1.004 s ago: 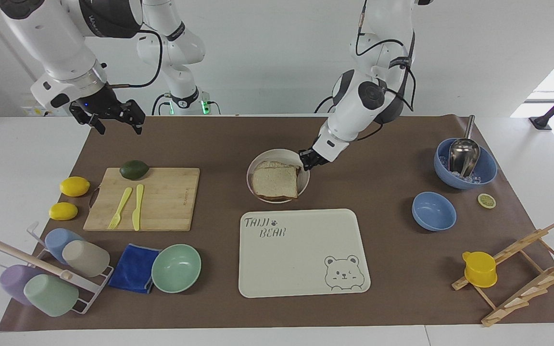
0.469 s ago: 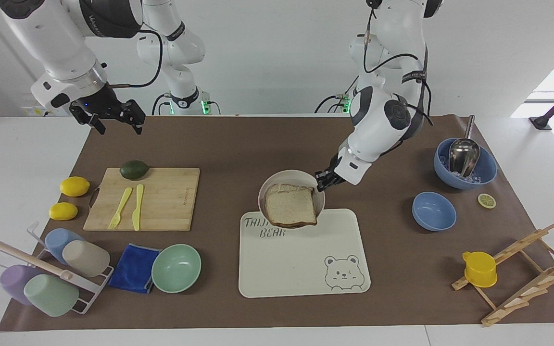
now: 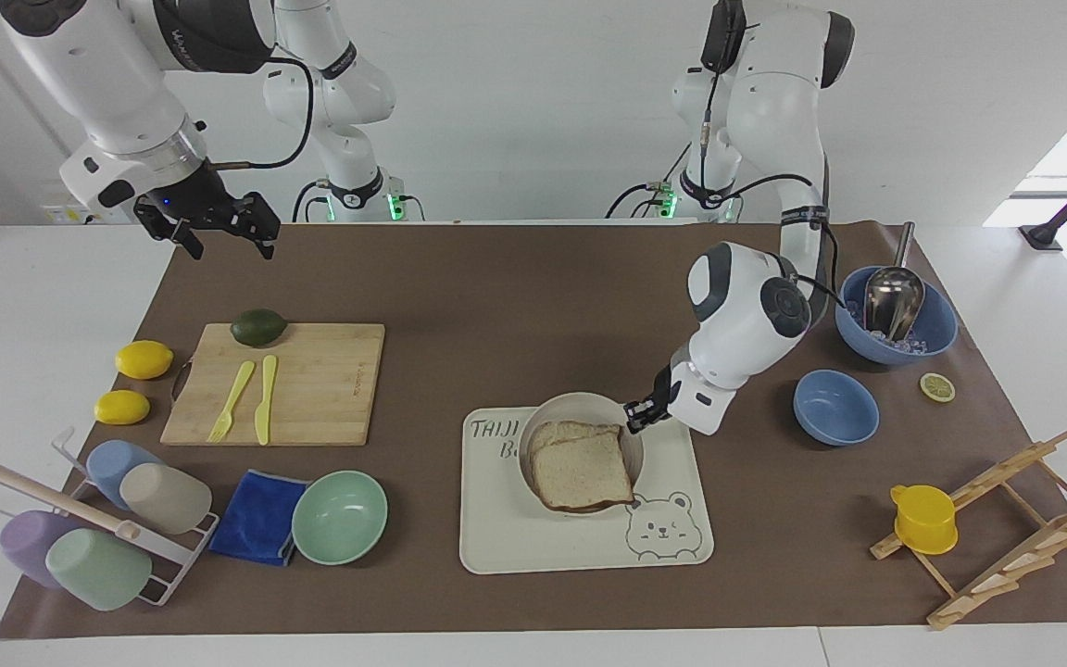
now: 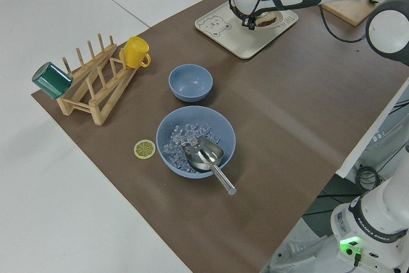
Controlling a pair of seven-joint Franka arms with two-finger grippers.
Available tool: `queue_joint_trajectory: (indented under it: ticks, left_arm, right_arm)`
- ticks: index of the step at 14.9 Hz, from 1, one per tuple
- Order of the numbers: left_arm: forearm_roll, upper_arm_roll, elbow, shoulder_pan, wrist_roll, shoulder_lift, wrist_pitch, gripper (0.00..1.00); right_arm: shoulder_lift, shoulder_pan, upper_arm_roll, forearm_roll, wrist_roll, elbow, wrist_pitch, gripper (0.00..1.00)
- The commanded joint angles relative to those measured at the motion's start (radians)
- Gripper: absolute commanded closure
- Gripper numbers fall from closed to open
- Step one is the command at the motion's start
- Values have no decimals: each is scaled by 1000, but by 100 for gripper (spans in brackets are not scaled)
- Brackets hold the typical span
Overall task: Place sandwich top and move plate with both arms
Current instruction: 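Slide the plate with the left gripper onto the bear-print tray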
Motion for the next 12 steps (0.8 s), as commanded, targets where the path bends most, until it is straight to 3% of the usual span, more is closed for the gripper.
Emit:
queue_joint_trajectory:
  ticks: [1,6,7,8,12]
  left_arm:
    - [10,-4,23,10,28,12,32,100]
    - [11,-2,-37,-8,33,1,92,100]
    - [28,-2,-37,-10,51,1,93,33]
    - [68,-2,-34,-10,65,-1,90,0]
    - [102,-2,-12,10,66,-4,74,0]
  right_arm:
    - [6,-6,7,-7,-25,10,16,0]
    - [7,-5,7,-11,-22,10,26,0]
    - [7,-6,7,-10,-22,10,29,0]
    - [7,-6,7,-8,-22,10,32,0]
    - [6,-5,7,-5,-20,10,32,0]
